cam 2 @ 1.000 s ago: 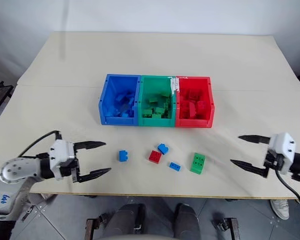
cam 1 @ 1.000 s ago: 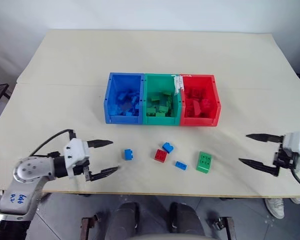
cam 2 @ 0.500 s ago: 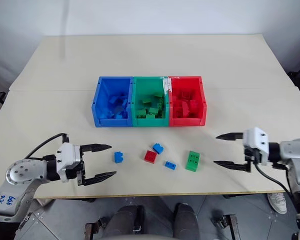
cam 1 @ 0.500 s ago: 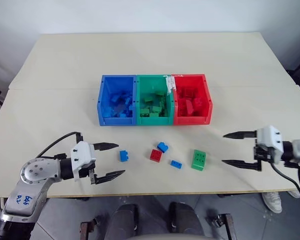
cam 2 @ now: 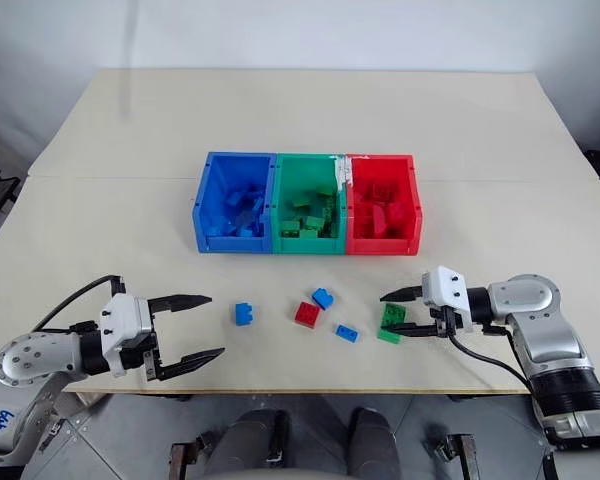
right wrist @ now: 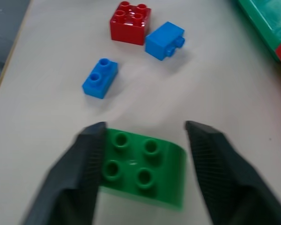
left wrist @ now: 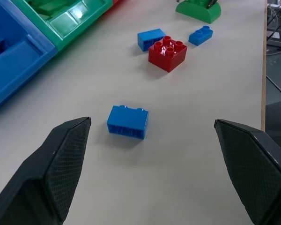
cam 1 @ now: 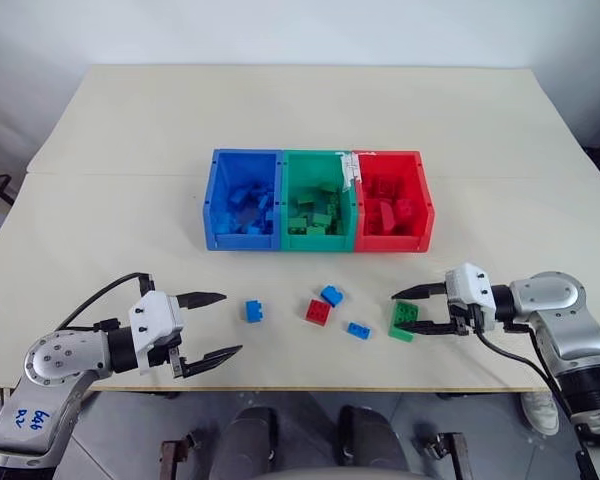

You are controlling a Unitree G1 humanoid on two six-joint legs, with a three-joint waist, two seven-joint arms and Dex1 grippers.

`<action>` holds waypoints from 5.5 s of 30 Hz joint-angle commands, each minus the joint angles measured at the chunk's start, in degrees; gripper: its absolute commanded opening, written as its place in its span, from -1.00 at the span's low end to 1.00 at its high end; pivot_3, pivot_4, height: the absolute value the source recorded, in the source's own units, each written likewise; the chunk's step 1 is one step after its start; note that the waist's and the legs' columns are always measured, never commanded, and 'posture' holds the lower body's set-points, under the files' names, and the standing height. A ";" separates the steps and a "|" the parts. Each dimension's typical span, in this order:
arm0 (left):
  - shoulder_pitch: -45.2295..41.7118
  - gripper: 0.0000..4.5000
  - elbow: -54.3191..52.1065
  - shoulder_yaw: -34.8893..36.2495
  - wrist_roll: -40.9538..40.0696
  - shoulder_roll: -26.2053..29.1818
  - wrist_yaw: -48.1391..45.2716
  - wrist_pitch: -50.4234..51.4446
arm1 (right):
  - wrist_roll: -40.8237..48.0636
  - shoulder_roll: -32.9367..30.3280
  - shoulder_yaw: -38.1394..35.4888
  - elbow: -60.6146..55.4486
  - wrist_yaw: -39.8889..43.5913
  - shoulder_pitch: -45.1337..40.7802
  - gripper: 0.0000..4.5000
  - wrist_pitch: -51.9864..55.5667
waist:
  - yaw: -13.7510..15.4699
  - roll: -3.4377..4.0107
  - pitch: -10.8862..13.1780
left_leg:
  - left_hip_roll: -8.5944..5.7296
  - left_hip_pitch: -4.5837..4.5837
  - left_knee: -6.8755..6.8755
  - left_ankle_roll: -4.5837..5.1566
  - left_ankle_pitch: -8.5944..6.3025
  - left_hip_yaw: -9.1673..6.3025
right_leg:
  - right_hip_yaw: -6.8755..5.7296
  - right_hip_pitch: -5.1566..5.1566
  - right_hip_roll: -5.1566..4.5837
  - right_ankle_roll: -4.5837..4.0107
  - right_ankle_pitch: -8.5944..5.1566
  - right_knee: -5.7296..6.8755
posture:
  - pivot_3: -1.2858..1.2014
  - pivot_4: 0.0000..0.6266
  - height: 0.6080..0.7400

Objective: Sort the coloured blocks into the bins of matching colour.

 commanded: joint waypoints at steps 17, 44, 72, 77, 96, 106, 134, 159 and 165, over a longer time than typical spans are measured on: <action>-1.72 1.00 -0.02 0.10 0.33 -0.11 0.18 -0.90 | 8.85 -2.85 -8.91 -10.00 -7.87 5.67 0.99 20.76 | 0.15 0.07 0.04 | 0.09 -0.11 0.07 0.06 -0.22 -0.03 | 0.01 -0.12 0.03 -0.03 0.04 0.06 | 0.03 -0.52 1.00; -4.46 1.00 2.20 0.11 0.45 0.66 -1.66 -0.94 | 0.51 8.52 -9.35 -18.86 -32.77 18.96 0.58 19.12 | -0.07 -0.02 -0.02 | 0.53 -0.01 0.17 0.01 -0.55 0.21 | 0.34 -0.12 0.54 -0.05 0.05 -0.16 | 0.03 -0.52 1.00; 2.90 1.00 -4.08 3.84 0.38 -0.52 4.43 -0.07 | -6.20 25.06 4.06 22.69 -23.77 -39.80 0.99 9.70 | -1.73 0.10 0.06 | 0.78 -1.04 0.58 -0.13 -0.72 0.48 | 0.16 -1.26 0.72 -0.34 0.01 0.41 | 0.03 -0.52 1.00; 4.20 1.00 -4.92 4.22 0.05 -0.43 4.73 0.00 | -3.70 23.52 2.16 19.84 -18.20 -38.13 0.99 10.45 | -1.87 0.10 0.06 | 0.81 -1.03 0.58 -0.13 -0.71 0.52 | 0.14 -1.26 0.73 -0.33 0.01 0.43 | 0.03 -0.52 1.00; -4.35 1.00 5.58 3.24 -1.98 0.80 -2.77 -1.18 | 9.23 -5.95 -22.10 5.13 -0.43 3.26 0.99 8.08 | -1.63 0.11 0.06 | 0.83 -0.58 0.65 -0.10 -0.74 1.22 | 0.07 -0.98 0.75 -0.35 0.08 0.45 | 0.03 -0.52 1.00; -3.03 1.00 6.55 4.95 -2.05 0.69 -2.26 -2.47 | 7.52 0.00 -11.18 -1.11 -0.19 -3.64 0.99 9.89 | -1.91 0.11 0.06 | 1.14 -0.18 0.60 -0.14 -0.75 1.27 | 0.36 -0.97 0.70 -0.44 0.13 0.44 | 0.03 -0.52 1.00; 11.00 1.00 -9.81 8.38 -3.79 -2.90 6.34 3.53 | -9.27 23.27 13.28 22.12 3.13 -25.23 0.57 -1.28 | -2.01 0.08 0.05 | 1.10 -0.31 0.66 -0.11 -0.95 1.09 | 0.23 -0.99 0.71 -0.45 0.15 0.52 | 0.03 -0.52 1.00; 6.59 1.00 1.00 8.95 -1.79 -4.76 6.64 -0.49 | -0.55 33.47 5.21 12.55 -16.48 -40.72 -0.27 19.57 | -3.19 0.09 0.05 | 1.15 -0.31 0.56 -0.18 -0.98 1.16 | 0.24 -1.17 0.71 -0.50 0.13 0.64 | 0.03 -0.52 1.00; 8.53 1.00 0.65 10.03 -1.58 -5.55 7.60 -1.70 | -6.22 41.87 5.65 25.75 -25.89 -49.20 -0.27 14.25 | -3.04 0.04 0.02 | 1.08 -0.51 0.55 -0.16 -1.00 1.15 | 0.22 -1.50 0.64 -0.55 0.12 0.87 | 0.03 -0.52 1.00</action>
